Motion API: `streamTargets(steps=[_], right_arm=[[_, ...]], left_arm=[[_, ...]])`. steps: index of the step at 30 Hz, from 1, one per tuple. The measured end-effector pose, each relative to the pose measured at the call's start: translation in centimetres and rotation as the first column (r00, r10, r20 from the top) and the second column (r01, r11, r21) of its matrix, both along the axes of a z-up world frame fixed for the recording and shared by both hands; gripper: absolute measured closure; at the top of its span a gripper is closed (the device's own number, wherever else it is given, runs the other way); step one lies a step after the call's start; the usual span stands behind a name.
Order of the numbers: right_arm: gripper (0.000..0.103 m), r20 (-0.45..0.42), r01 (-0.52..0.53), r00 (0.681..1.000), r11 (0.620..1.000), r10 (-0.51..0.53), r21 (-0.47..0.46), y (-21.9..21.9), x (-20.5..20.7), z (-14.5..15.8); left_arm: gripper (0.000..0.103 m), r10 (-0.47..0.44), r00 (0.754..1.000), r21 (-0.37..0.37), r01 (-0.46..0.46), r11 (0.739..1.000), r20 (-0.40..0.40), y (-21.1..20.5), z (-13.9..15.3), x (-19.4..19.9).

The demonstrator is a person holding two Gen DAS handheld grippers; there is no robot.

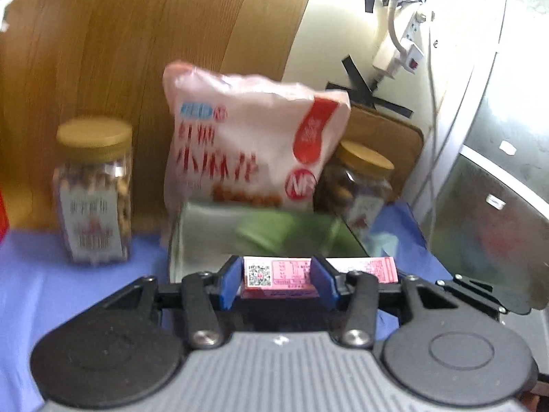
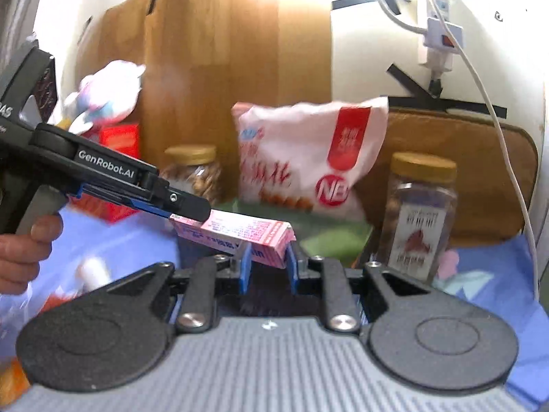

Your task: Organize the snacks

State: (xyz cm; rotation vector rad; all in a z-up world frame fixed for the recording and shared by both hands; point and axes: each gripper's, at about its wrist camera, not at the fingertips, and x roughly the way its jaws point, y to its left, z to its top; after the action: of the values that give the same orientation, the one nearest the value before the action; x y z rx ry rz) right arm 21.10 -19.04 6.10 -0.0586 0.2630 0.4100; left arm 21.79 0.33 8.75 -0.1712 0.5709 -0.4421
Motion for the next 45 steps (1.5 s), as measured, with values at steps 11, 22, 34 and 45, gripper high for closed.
streamTargets(steps=[11,22,34,45], right_arm=[[0.065,-0.056,0.061,0.997,0.998,-0.06,0.024,0.2,4.3,-2.3],[0.064,-0.013,-0.045,0.999,0.993,0.046,0.109,-0.3,1.0,-0.9],[0.058,-0.277,-0.41,0.882,0.91,0.38,-0.057,10.8,-0.4,-2.4],[0.058,-0.372,-0.531,0.824,0.812,0.427,-0.243,18.6,2.5,-4.3]], left_arm=[[0.059,0.022,0.997,0.057,-0.018,0.998,-0.08,-1.3,-3.3,4.5],[0.055,0.129,0.991,-0.037,-0.127,0.991,0.046,7.8,-0.1,-3.9],[0.054,0.238,0.953,-0.147,-0.267,0.953,-0.186,16.7,-5.5,-7.7],[0.046,0.18,0.959,-0.192,-0.223,0.956,-0.221,15.2,-7.5,-7.3]])
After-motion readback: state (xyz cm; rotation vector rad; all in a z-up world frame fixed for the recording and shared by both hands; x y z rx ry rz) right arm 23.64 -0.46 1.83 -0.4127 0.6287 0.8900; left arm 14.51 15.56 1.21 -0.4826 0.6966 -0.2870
